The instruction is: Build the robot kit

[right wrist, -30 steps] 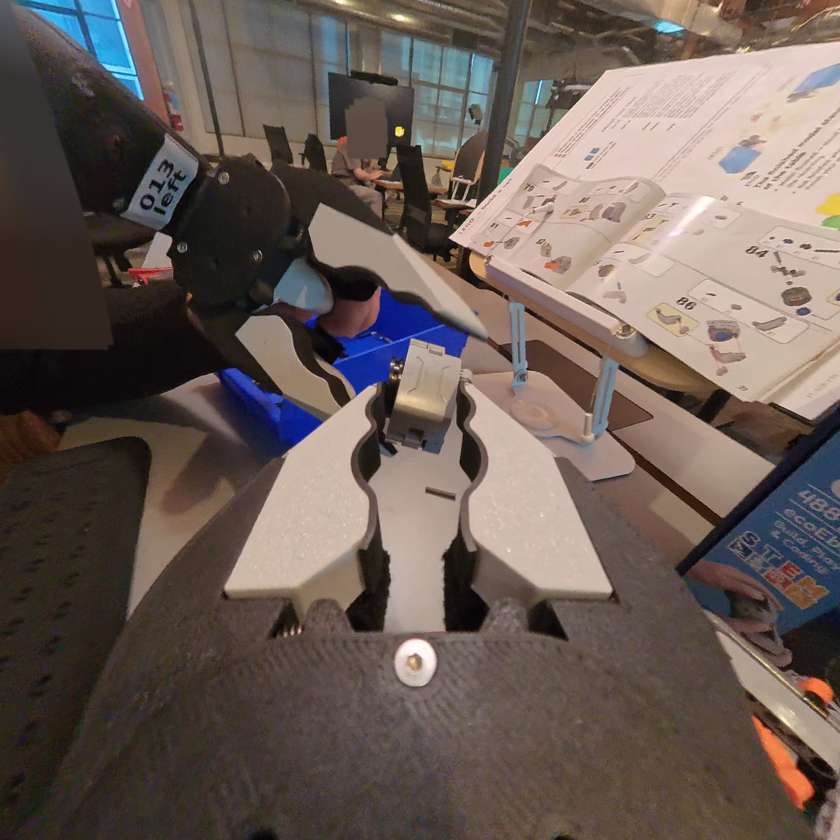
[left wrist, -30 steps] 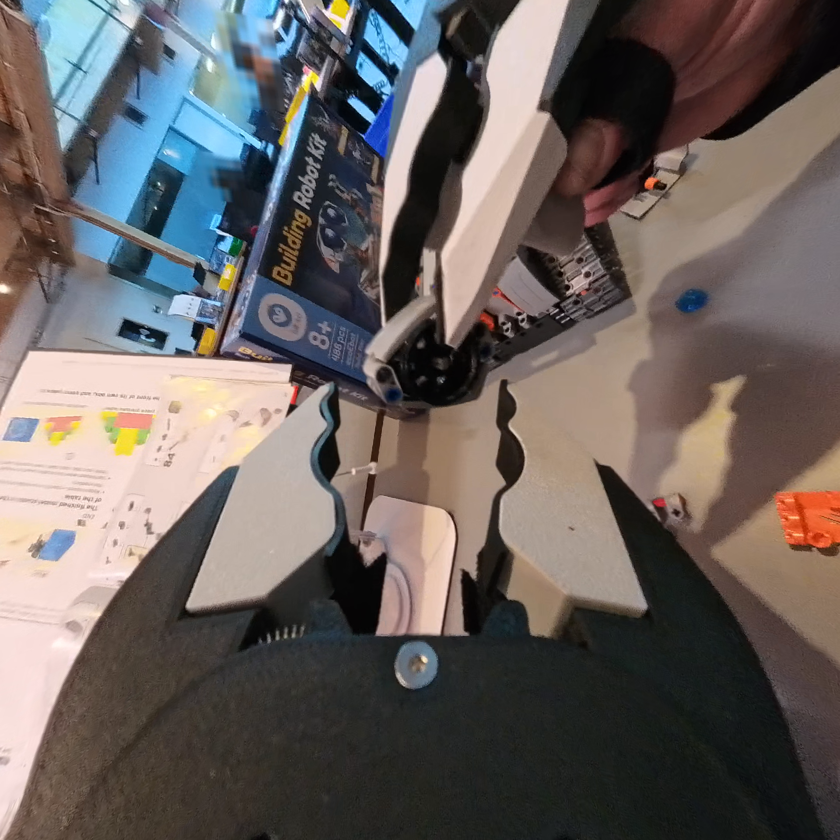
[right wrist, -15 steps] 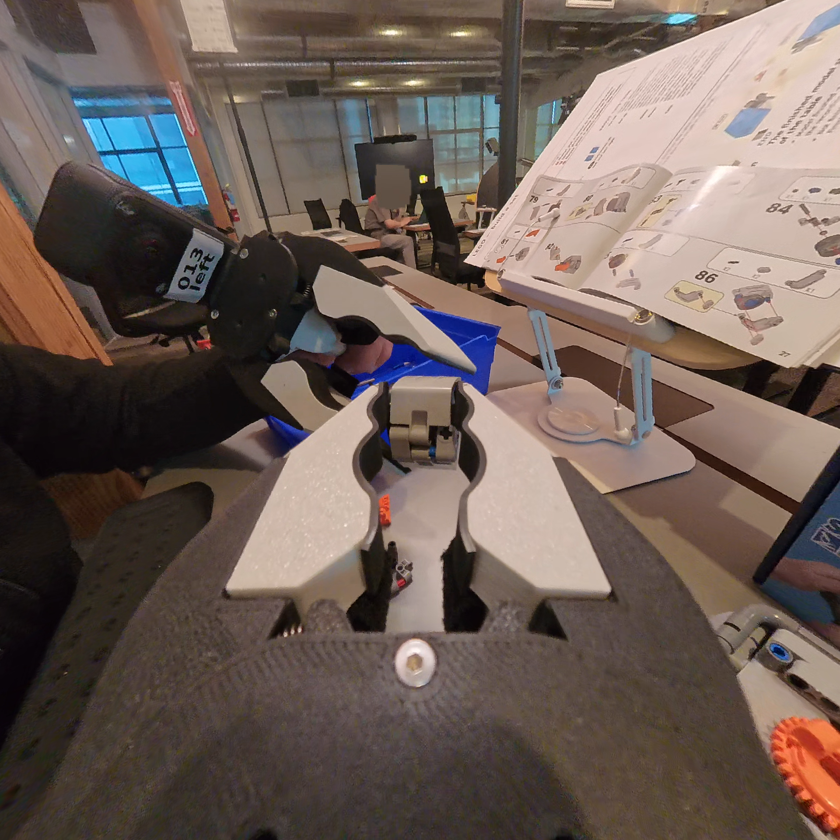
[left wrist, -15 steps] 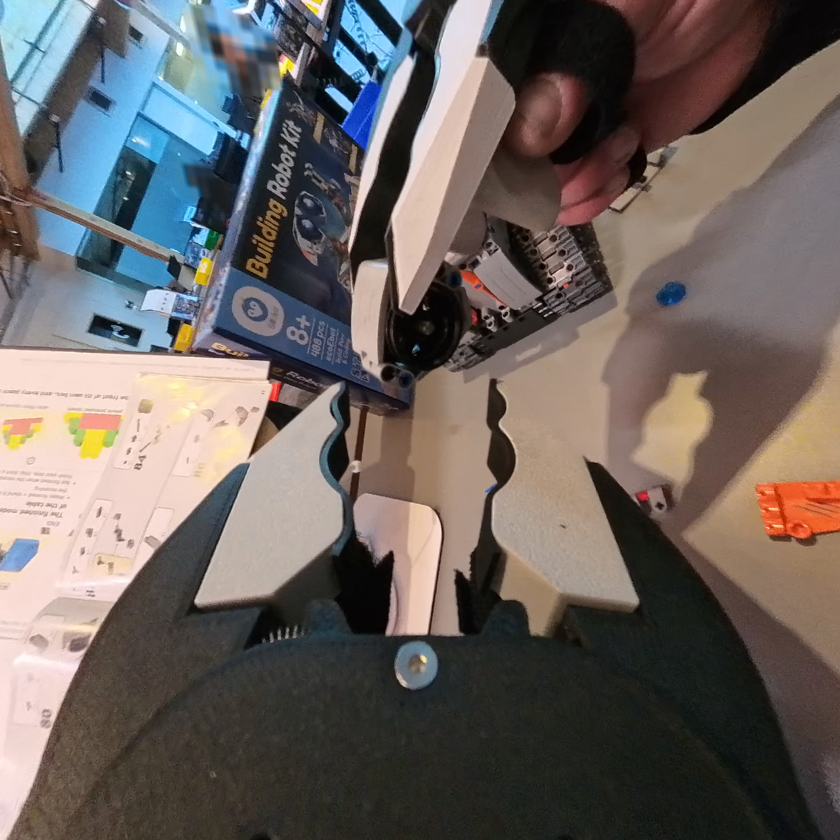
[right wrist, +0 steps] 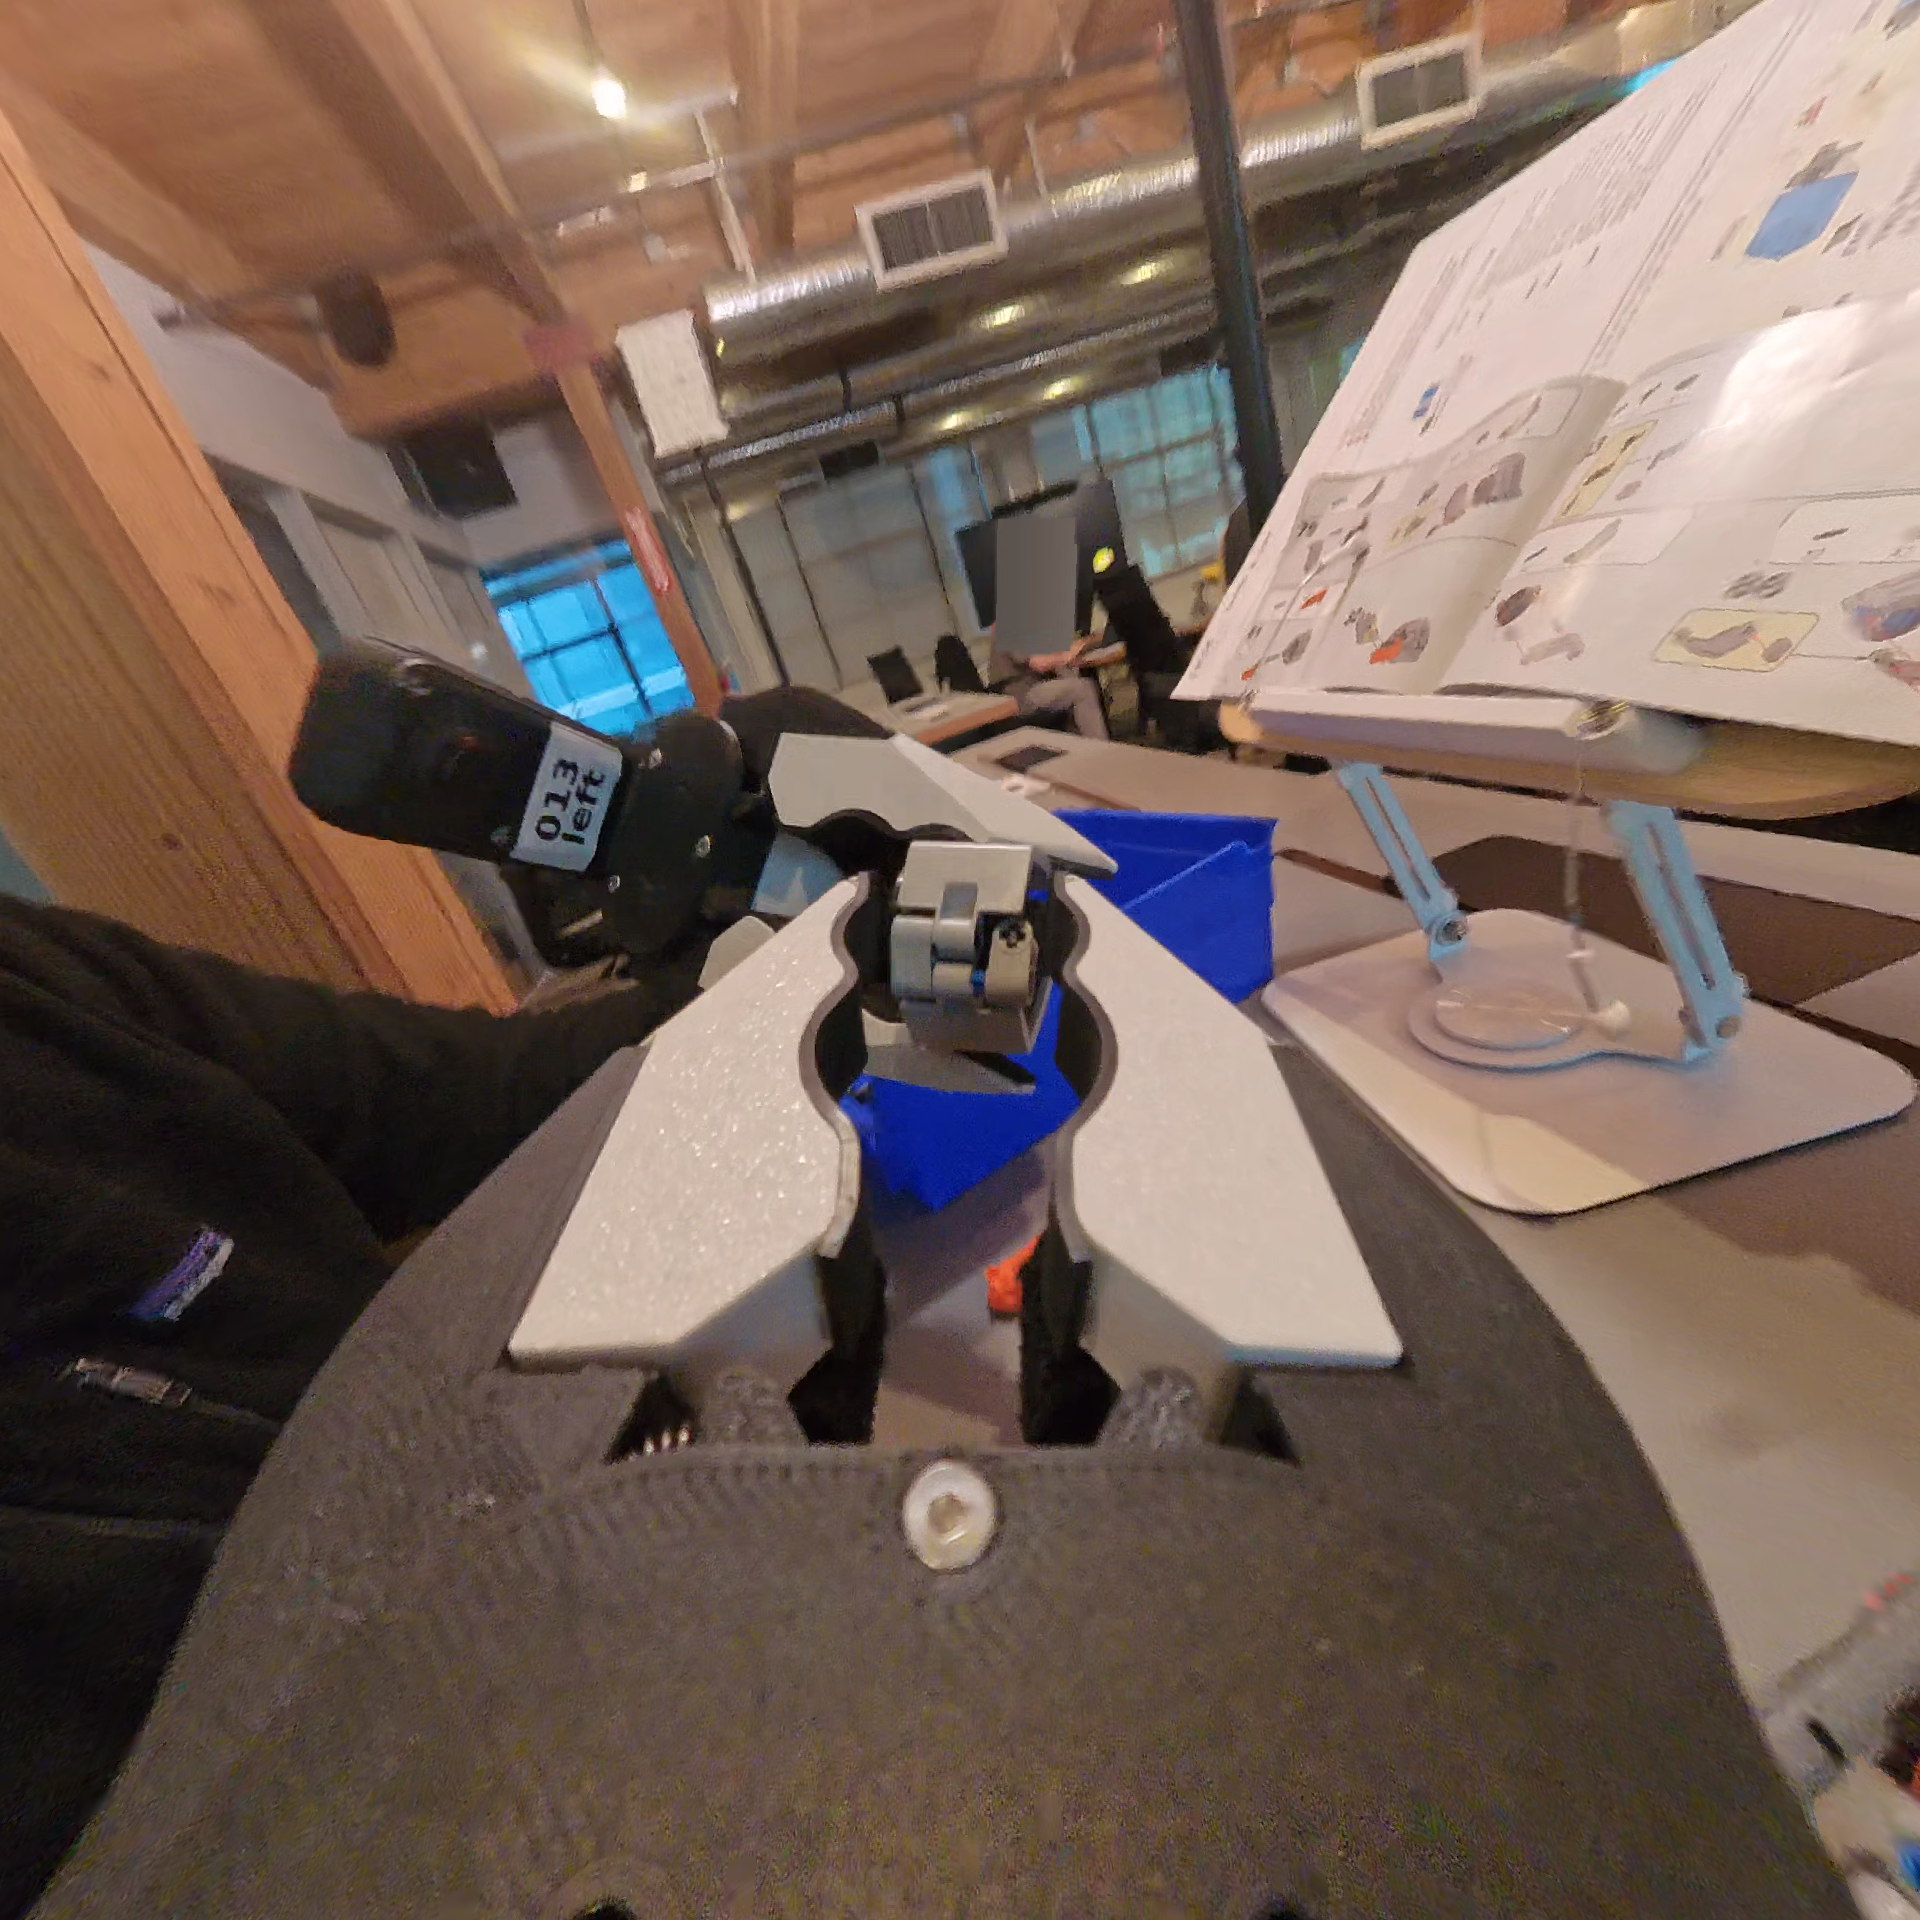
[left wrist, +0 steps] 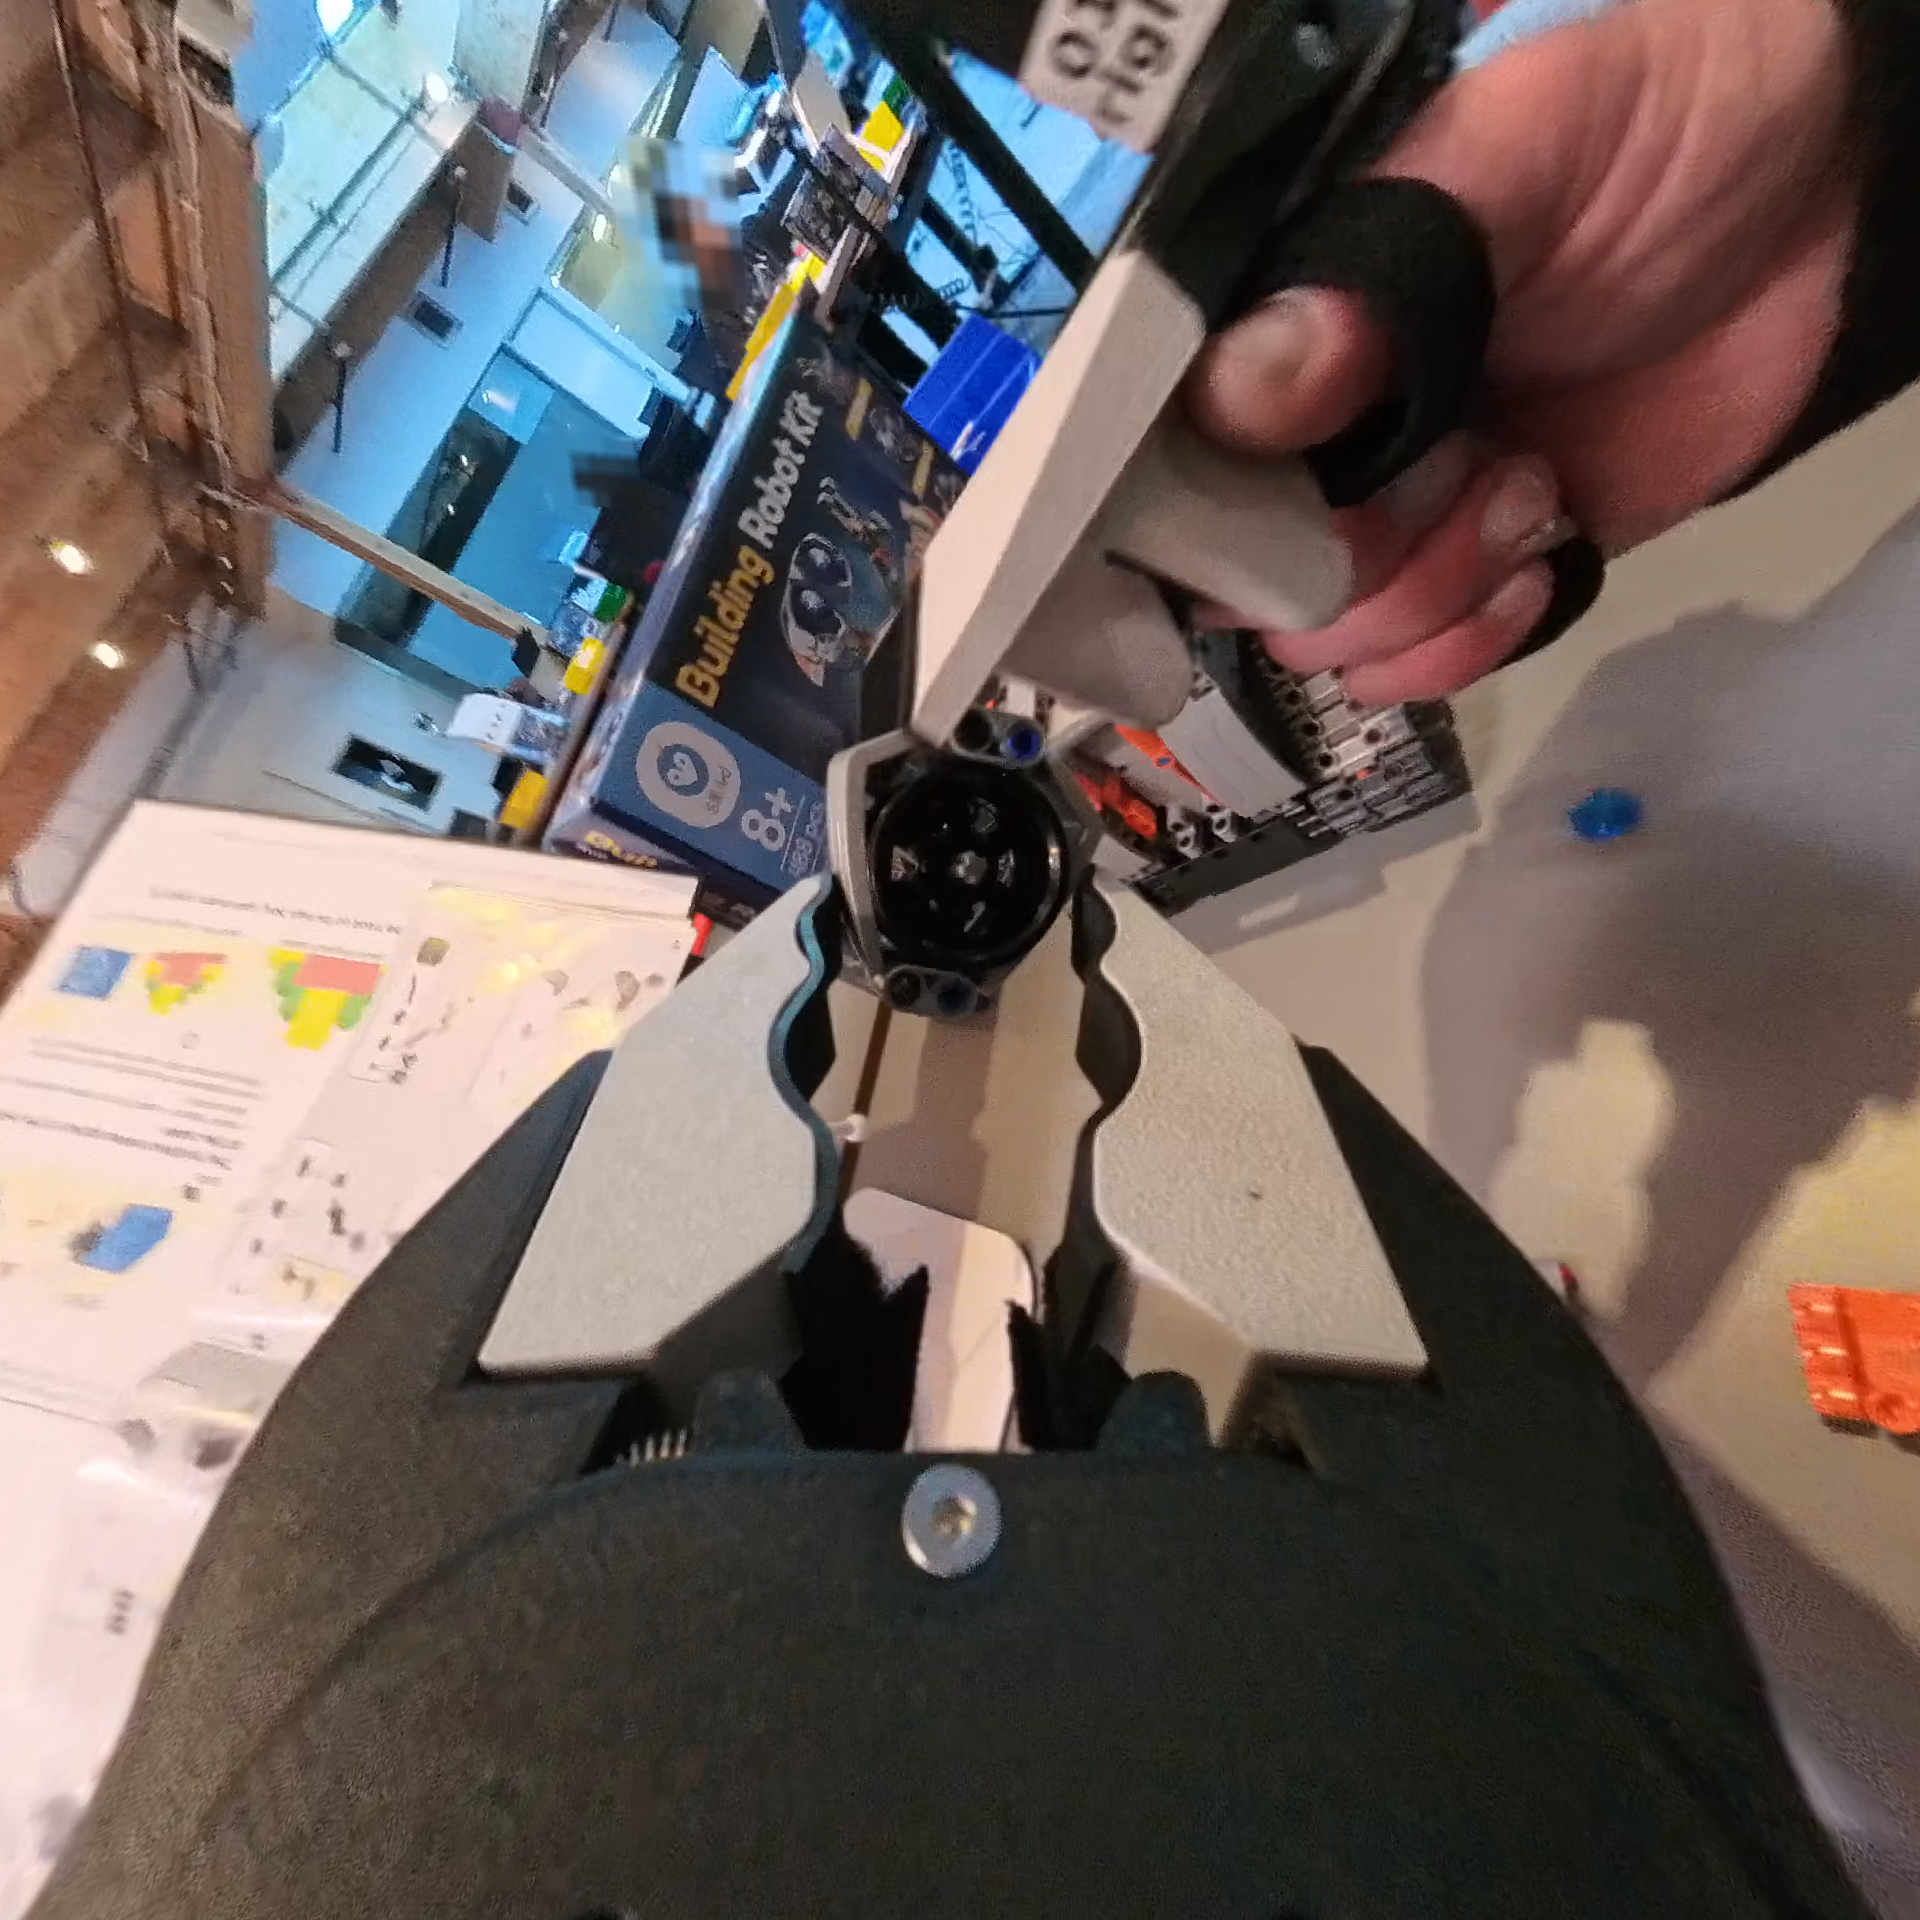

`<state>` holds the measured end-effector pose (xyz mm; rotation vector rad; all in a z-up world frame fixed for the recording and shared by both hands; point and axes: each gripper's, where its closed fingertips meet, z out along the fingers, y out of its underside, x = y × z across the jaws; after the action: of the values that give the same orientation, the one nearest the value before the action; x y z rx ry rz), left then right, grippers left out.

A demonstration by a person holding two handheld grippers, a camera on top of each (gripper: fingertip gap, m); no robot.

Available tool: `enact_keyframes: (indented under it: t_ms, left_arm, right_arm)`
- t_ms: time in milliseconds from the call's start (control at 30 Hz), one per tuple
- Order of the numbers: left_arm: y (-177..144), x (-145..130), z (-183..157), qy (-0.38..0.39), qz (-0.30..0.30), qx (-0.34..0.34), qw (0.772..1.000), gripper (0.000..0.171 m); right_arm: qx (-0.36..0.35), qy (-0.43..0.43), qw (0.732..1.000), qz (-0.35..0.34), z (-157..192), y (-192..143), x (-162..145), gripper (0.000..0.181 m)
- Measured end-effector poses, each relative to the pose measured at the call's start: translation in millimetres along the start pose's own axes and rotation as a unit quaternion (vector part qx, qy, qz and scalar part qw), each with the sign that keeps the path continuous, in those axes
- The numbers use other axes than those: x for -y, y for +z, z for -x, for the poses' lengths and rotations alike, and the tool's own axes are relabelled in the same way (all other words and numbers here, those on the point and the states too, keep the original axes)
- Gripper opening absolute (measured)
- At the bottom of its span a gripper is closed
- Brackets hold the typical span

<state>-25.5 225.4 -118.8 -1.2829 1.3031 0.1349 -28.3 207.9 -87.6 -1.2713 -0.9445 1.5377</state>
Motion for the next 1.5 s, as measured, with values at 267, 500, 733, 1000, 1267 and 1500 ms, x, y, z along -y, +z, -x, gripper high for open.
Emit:
enact_keyframes:
  t_ms: [267,500,733,1000,1267,1500]
  left_arm:
    - [-0.3,-5.3,7.5,-0.1,-0.01,-0.034,0.994,0.041]
    - [6.6,-12.2,-1.9,-0.066,0.034,-0.026,0.997,0.039]
    - [8.4,-12.3,-0.2,-0.051,0.022,-0.014,0.998,0.041]
    - [9.2,-14.2,2.5,0.005,0.042,0.022,0.999,0.041]
    - [7.5,-13.4,4.7,-0.044,0.02,0.006,0.999,0.039]
    - [5.1,-18.2,13.4,-0.133,-0.014,-0.026,0.991,0.04]
  right_arm:
    - [-0.025,-0.007,1.0,0.012,-7.8,-4.2,0.6,0.045]
    - [-0.062,-0.071,0.994,0.054,-10.6,2.8,-14.2,0.028]
    - [-0.093,-0.121,0.987,0.057,-12.2,1.3,-11.4,0.028]
    - [-0.11,-0.165,0.978,0.068,-11.3,4.8,-16.1,0.028]
    - [-0.089,-0.168,0.981,0.033,-1.4,4.3,-5.5,0.036]
    - [-0.083,-0.169,0.982,-0.006,0.6,-4.2,9.6,0.037]
